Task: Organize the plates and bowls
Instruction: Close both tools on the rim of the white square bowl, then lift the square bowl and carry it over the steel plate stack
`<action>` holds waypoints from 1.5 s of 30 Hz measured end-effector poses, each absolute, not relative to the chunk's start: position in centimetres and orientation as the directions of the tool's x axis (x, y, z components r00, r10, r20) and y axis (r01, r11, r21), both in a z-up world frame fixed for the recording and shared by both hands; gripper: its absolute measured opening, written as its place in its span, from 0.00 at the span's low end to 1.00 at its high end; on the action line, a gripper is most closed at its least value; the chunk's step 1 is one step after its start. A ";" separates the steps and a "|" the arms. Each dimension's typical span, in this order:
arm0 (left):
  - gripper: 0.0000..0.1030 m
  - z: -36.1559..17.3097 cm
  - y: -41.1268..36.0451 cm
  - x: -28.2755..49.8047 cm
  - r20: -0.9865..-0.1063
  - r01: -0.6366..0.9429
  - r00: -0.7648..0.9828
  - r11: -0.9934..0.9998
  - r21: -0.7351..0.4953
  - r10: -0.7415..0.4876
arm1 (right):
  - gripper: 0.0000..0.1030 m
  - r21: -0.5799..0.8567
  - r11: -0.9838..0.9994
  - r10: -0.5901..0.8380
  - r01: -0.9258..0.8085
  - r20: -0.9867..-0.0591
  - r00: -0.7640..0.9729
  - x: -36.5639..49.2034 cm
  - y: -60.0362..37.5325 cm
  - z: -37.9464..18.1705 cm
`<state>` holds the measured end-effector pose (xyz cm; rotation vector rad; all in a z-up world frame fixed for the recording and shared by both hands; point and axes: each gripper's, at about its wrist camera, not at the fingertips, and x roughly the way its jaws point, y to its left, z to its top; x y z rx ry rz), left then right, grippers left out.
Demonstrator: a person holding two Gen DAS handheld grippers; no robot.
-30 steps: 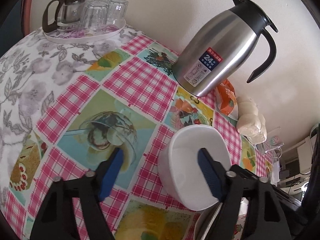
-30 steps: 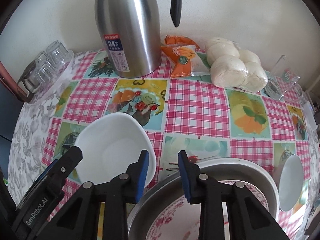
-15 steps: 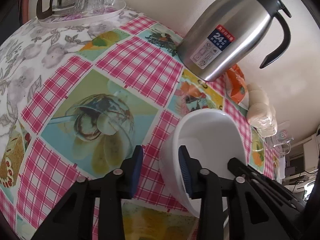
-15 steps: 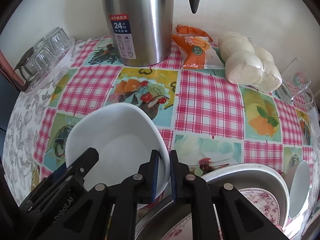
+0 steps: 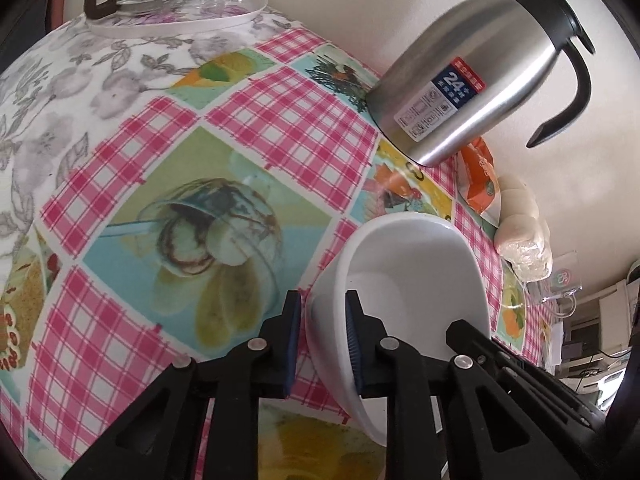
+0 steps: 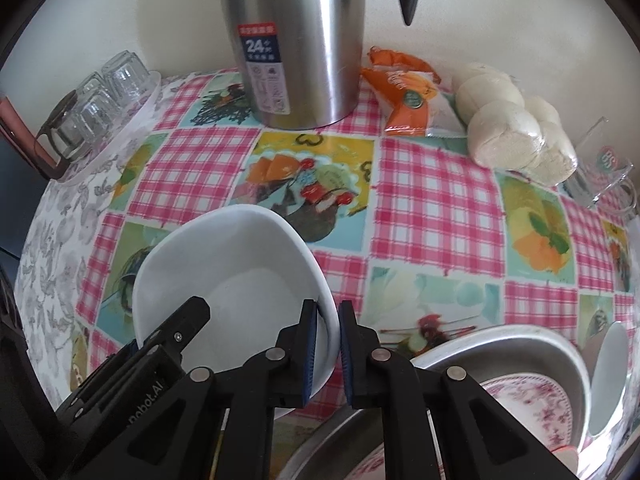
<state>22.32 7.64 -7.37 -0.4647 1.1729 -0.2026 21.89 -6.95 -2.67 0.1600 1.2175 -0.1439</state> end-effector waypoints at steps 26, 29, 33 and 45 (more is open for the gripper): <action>0.12 -7.3 14.4 16.8 -0.882 -0.193 0.306 0.884 -0.427 -0.359 | 0.11 0.101 0.985 0.052 0.138 -0.946 0.319 16.2 0.1 -3.4; 0.11 -6.8 14.4 16.0 -0.880 -0.194 0.304 0.881 -0.431 -0.364 | 0.11 0.114 0.985 0.064 0.133 -0.941 0.332 15.1 0.2 -2.8; 0.10 -5.2 14.3 15.1 -0.874 -0.182 0.324 0.883 -0.432 -0.361 | 0.11 0.135 0.982 0.080 0.131 -0.931 0.357 13.9 0.1 -1.4; 0.10 2.4 14.0 11.9 -0.811 -0.100 0.465 0.889 -0.447 -0.355 | 0.12 0.206 0.971 0.123 0.117 -0.860 0.496 9.8 -0.6 5.0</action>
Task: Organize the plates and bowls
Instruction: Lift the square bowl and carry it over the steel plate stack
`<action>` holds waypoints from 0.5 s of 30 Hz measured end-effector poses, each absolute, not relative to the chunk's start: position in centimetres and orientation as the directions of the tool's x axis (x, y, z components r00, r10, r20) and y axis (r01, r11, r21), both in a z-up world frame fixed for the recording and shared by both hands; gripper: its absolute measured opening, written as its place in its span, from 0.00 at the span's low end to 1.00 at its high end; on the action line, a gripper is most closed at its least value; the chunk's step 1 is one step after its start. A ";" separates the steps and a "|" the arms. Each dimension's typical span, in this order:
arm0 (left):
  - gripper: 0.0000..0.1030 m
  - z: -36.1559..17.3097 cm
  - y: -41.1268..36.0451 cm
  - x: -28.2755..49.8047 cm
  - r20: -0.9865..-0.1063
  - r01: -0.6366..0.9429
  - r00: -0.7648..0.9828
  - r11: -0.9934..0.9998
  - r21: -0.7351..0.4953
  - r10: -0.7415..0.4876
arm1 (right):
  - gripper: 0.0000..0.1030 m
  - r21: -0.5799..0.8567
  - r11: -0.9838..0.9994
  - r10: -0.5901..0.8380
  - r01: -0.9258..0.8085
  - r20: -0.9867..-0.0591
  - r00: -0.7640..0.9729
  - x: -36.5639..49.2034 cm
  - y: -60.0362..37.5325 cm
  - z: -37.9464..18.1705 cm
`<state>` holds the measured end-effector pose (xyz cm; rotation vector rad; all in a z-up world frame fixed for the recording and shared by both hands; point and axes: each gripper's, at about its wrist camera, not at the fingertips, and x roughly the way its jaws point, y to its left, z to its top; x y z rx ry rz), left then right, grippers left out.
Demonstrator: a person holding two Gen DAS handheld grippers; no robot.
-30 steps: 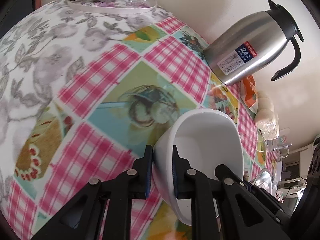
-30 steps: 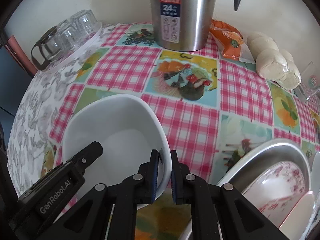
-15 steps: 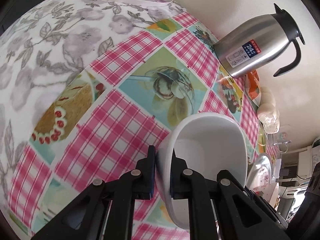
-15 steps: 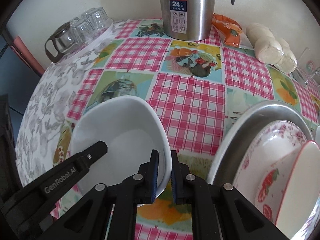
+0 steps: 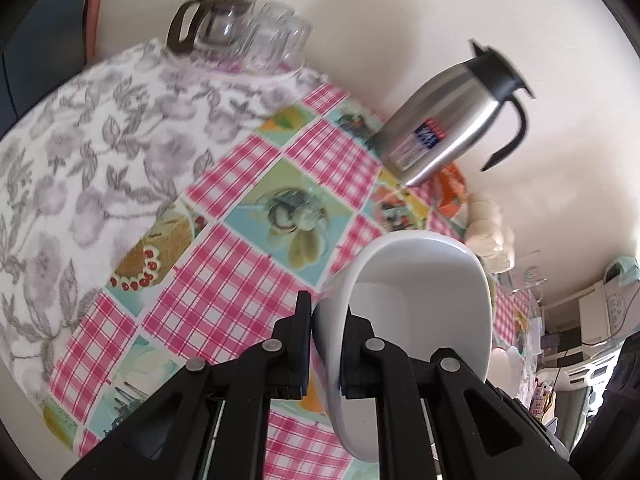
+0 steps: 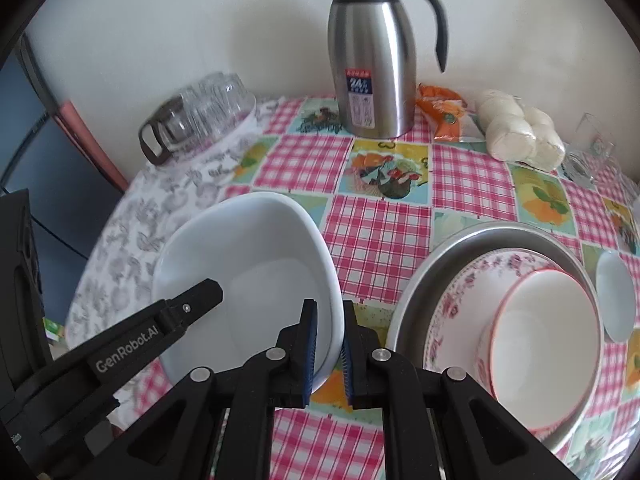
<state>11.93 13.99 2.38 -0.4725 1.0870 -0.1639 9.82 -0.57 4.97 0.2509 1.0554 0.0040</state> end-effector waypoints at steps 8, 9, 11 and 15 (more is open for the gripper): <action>0.10 6.2 11.7 10.0 -0.759 -0.014 0.523 0.887 -0.462 -0.387 | 0.12 0.217 0.968 0.103 0.124 -0.799 0.592 6.4 -2.5 8.6; 0.10 6.6 11.4 9.8 -0.755 -0.005 0.529 0.888 -0.460 -0.388 | 0.12 0.221 0.967 0.103 0.125 -0.792 0.602 5.9 -2.9 9.0; 0.10 7.4 10.4 9.5 -0.747 0.017 0.540 0.892 -0.452 -0.389 | 0.12 0.235 0.963 0.105 0.130 -0.776 0.621 5.1 -3.7 9.6; 0.10 8.4 8.2 8.7 -0.739 0.052 0.546 0.896 -0.440 -0.395 | 0.12 0.262 0.952 0.098 0.158 -0.751 0.653 3.7 -5.6 10.3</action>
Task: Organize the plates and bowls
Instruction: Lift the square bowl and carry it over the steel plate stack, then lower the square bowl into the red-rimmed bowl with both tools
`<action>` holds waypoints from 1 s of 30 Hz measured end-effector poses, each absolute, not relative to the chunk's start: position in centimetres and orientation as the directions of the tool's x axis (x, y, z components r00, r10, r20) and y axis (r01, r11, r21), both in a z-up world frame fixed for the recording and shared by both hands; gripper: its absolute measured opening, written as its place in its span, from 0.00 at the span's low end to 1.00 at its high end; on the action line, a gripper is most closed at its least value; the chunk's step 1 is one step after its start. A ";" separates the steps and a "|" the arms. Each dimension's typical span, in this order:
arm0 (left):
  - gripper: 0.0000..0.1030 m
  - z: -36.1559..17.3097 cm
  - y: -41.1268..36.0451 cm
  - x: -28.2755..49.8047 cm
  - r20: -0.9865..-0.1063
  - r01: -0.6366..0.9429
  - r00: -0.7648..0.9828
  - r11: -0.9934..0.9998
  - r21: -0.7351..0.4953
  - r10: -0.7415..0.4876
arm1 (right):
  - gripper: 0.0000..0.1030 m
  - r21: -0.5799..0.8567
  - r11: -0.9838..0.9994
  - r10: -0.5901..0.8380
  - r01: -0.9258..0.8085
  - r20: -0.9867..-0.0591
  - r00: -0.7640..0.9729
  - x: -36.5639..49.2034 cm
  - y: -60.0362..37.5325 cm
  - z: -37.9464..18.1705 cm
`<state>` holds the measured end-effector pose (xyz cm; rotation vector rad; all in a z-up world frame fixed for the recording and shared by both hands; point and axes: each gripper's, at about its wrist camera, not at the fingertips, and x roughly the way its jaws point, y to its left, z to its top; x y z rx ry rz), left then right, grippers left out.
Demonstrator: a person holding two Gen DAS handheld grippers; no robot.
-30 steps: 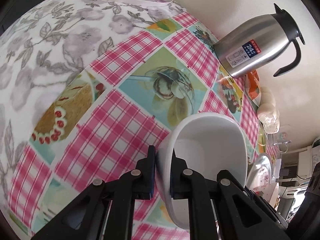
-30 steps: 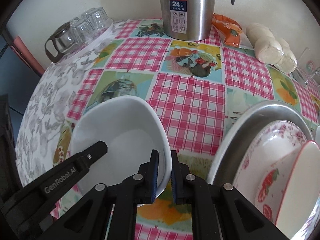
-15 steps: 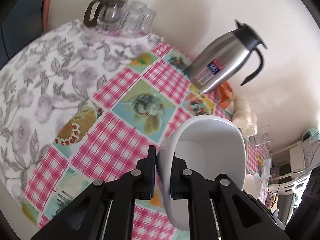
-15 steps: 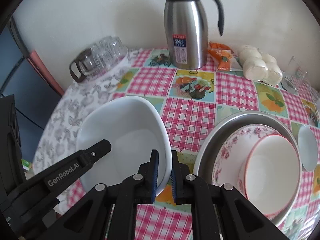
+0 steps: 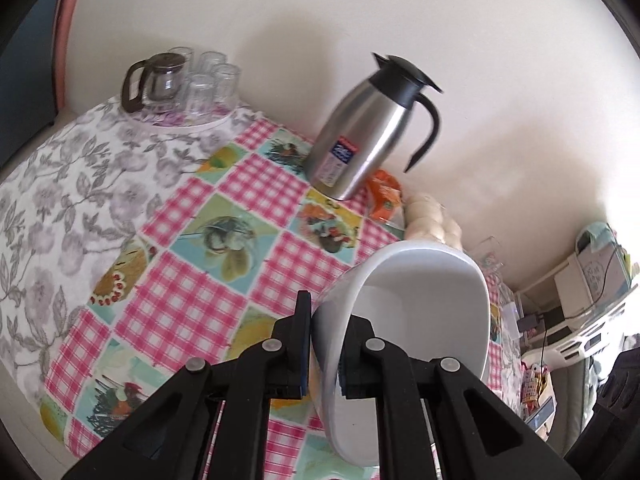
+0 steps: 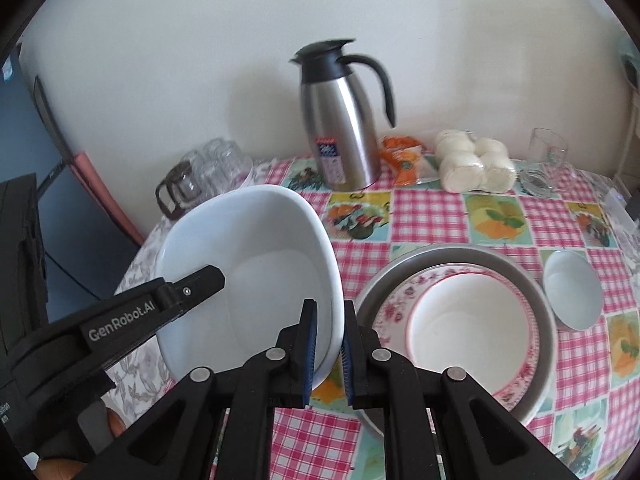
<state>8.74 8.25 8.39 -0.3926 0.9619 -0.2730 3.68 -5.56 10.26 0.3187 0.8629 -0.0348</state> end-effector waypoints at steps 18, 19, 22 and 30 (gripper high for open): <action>0.10 11.5 0.7 6.3 -0.692 0.179 0.567 0.886 -0.427 -0.448 | 0.12 0.322 0.916 0.057 0.240 -0.695 0.716 -0.4 -13.7 12.8; 0.10 11.5 0.6 6.3 -0.691 0.181 0.565 0.885 -0.429 -0.451 | 0.12 0.322 0.915 0.054 0.243 -0.695 0.717 -0.5 -13.9 12.8; 0.10 11.4 -0.1 6.0 -0.690 0.190 0.558 0.880 -0.436 -0.462 | 0.12 0.315 0.915 0.042 0.251 -0.695 0.718 -0.9 -14.6 13.0; 0.10 11.4 -2.2 5.2 -0.689 0.219 0.547 0.875 -0.431 -0.476 | 0.12 0.315 0.909 0.024 0.274 -0.693 0.720 -1.8 -16.5 13.3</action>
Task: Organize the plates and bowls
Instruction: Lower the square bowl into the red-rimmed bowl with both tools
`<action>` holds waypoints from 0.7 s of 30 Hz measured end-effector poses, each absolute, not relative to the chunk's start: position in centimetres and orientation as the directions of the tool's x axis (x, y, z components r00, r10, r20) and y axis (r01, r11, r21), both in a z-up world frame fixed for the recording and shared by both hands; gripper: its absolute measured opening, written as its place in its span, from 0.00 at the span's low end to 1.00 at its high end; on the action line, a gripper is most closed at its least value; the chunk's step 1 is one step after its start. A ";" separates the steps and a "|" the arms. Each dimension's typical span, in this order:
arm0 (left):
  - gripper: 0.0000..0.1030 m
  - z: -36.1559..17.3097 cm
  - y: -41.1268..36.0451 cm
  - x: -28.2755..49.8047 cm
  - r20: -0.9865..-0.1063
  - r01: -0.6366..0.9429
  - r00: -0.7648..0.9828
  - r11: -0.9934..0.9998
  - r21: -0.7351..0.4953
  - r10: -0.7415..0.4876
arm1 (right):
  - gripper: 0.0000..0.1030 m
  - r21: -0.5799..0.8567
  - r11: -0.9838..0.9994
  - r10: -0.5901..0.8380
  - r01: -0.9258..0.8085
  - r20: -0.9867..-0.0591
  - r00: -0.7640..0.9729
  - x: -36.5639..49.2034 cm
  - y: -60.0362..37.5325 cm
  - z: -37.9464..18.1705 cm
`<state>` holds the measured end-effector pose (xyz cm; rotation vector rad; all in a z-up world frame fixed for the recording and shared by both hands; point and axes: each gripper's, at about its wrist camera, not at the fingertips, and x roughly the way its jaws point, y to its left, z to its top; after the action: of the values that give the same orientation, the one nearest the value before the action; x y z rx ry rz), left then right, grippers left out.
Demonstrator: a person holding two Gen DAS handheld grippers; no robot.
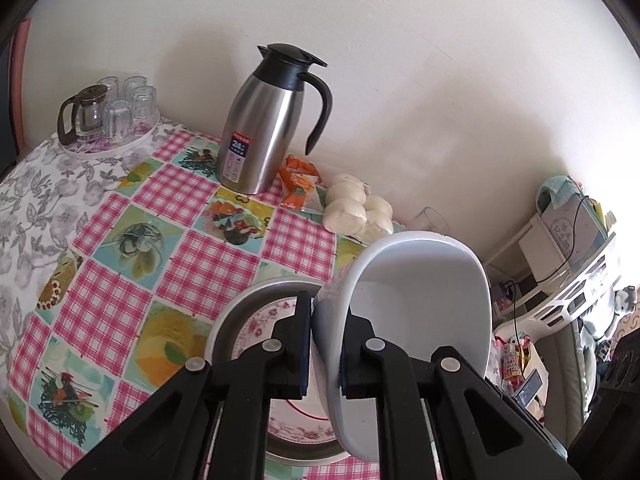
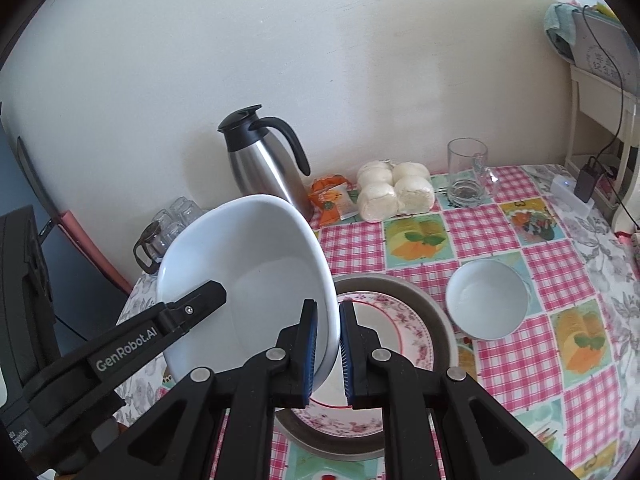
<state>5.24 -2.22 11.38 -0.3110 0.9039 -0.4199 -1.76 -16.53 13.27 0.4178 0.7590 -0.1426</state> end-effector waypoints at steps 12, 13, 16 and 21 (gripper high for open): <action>0.11 10.7 -5.3 4.7 -0.706 0.251 0.520 0.876 -0.411 -0.480 | 0.12 0.320 0.896 0.003 0.309 -0.700 0.714 -3.0 -19.4 12.6; 0.11 10.7 -5.5 4.6 -0.707 0.251 0.519 0.876 -0.411 -0.480 | 0.12 0.321 0.894 0.002 0.312 -0.701 0.713 -3.0 -19.6 12.6; 0.10 10.4 -6.1 4.5 -0.712 0.257 0.510 0.875 -0.409 -0.483 | 0.12 0.326 0.889 0.001 0.323 -0.704 0.710 -3.2 -20.2 12.3; 0.10 9.6 -7.3 4.5 -0.726 0.266 0.491 0.876 -0.402 -0.482 | 0.12 0.330 0.879 -0.005 0.343 -0.714 0.700 -3.3 -21.3 11.8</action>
<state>4.49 -7.30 9.63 -0.2503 0.9558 -0.4596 -3.33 -21.27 11.84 0.4677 0.7776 -0.2018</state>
